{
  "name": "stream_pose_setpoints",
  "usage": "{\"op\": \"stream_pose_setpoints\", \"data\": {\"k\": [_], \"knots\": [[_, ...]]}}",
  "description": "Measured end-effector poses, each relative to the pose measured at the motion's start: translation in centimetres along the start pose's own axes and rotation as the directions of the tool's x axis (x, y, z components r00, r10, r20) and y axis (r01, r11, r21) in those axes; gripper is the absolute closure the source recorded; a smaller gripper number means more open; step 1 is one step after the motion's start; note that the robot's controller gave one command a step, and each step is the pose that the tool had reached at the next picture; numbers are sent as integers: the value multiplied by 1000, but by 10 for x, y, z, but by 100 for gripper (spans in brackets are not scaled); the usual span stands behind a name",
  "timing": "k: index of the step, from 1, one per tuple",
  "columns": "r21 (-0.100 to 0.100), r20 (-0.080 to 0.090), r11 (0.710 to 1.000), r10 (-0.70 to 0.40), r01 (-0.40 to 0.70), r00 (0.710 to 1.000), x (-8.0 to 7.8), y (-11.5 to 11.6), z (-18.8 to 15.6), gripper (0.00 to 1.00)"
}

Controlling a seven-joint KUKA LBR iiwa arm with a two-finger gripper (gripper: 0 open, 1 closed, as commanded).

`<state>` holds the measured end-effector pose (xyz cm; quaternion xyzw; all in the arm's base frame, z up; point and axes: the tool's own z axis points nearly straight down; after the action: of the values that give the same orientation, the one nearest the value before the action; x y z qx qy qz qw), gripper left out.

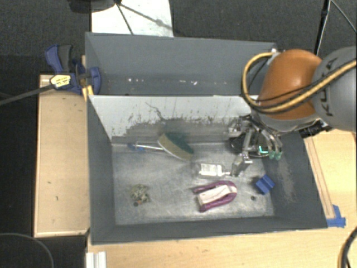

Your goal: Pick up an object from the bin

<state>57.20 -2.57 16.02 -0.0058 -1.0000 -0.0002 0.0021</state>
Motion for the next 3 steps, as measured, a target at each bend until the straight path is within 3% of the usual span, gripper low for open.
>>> {"op": "stream_pose_setpoints", "data": {"k": [1,2,3], "knots": [[0,6,995,103,-103,995,2,-48,86,0],[-3,3,999,50,-50,999,36,14,83,0],[2,6,962,-272,272,962,53,9,48,0]]}}
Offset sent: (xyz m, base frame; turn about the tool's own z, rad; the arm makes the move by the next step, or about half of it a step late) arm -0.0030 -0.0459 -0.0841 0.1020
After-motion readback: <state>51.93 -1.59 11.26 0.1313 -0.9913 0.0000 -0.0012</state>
